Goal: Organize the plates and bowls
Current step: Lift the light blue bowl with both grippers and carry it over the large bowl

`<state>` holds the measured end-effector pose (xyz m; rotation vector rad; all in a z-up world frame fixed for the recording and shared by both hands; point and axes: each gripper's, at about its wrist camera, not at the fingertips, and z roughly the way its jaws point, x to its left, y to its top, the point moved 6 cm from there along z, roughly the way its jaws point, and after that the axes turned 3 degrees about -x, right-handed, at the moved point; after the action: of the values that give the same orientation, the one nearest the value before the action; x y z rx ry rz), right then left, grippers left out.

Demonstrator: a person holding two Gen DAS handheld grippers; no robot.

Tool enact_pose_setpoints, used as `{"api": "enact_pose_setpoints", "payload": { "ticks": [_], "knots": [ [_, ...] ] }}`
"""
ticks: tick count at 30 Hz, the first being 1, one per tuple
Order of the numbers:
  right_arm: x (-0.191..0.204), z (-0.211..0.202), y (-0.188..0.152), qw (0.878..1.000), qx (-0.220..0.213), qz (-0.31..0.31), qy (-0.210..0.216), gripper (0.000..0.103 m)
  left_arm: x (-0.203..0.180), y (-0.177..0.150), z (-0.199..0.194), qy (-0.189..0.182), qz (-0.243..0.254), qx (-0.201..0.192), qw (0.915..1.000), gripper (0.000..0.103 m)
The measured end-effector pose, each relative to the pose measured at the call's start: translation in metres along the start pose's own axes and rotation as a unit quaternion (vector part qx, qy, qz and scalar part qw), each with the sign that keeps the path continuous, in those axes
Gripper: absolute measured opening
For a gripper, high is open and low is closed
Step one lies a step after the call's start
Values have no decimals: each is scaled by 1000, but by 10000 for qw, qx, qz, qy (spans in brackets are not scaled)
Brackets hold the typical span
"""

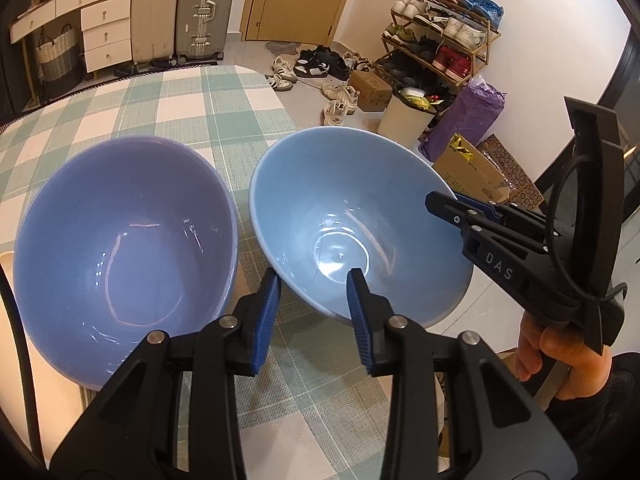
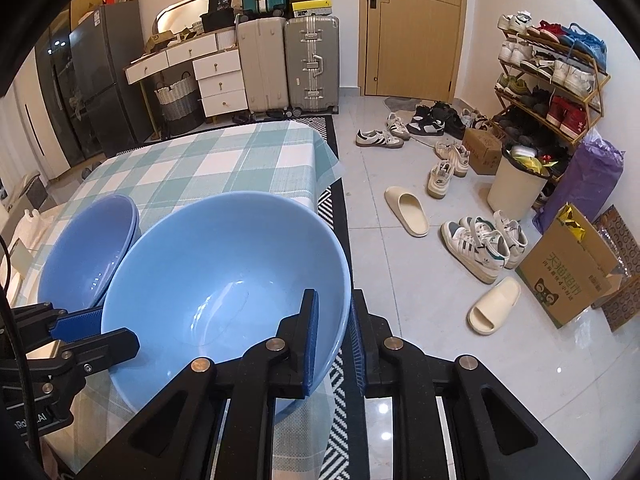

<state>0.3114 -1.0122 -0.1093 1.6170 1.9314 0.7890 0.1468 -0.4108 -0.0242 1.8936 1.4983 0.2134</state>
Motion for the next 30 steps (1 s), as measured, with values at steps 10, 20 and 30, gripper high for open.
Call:
{"api": "enact_pose_setpoints", "payload": {
  "ticks": [10, 20, 30],
  "knots": [
    [8, -30, 9, 9997, -223, -97, -50, 16, 1, 9, -25, -6, 102, -254, 9996, 31],
    [21, -72, 28, 9982, -572, -174, -53, 16, -2, 15, -69, -49, 144, -573, 9982, 31],
    [46, -118, 51, 9949, -959, -296, -58, 16, 2, 24, -125, -98, 103, -916, 9957, 31]
  ]
}}
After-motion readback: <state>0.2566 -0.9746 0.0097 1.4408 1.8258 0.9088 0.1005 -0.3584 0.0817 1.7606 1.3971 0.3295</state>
